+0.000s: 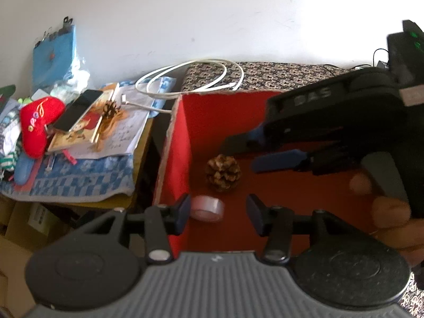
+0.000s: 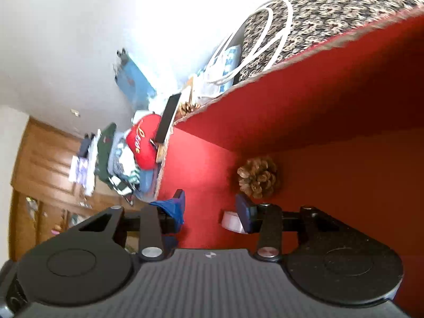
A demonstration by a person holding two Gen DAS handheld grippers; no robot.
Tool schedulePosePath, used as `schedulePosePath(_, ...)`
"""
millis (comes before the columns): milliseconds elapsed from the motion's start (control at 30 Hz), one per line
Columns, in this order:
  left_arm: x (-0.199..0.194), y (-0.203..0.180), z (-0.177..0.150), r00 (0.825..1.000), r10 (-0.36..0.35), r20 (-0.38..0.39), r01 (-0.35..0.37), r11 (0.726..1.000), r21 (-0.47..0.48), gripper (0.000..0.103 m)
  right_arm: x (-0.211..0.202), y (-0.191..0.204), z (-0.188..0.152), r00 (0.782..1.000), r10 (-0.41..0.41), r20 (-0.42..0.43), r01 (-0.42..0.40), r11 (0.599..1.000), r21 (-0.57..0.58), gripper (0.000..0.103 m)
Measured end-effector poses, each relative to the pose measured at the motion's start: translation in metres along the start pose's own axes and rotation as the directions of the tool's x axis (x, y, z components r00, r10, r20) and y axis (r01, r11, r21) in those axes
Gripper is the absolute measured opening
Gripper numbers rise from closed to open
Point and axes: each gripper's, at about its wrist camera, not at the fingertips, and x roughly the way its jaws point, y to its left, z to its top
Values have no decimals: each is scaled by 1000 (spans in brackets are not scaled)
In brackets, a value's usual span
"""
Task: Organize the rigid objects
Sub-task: 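Lower the tape roll and open the right gripper inside the box, then withdraw the right gripper from the box toward the metal clip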
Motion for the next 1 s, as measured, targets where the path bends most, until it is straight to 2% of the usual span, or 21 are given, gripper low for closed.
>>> schedulePosePath(300,-20,-11,1,999,34,10,-34,999,-11,62,-41,5,-22,995,66,80,-66,998,1,28)
schedulePosePath(567,-43,-29,1,998,58,24,-58,998,-21,66,-86,27,-45,987,6,158,20,986,-164,29)
schedulePosePath(833,-60,-54,-7,995,94,23,-93,995,-28,70,-124,28,-68,980,-33,196,82,965,-250,29)
schedulePosePath(1000,-68,-72,-14,993,118,20,-117,993,-33,75,-143,22,-78,979,-23,204,78,961,-265,29)
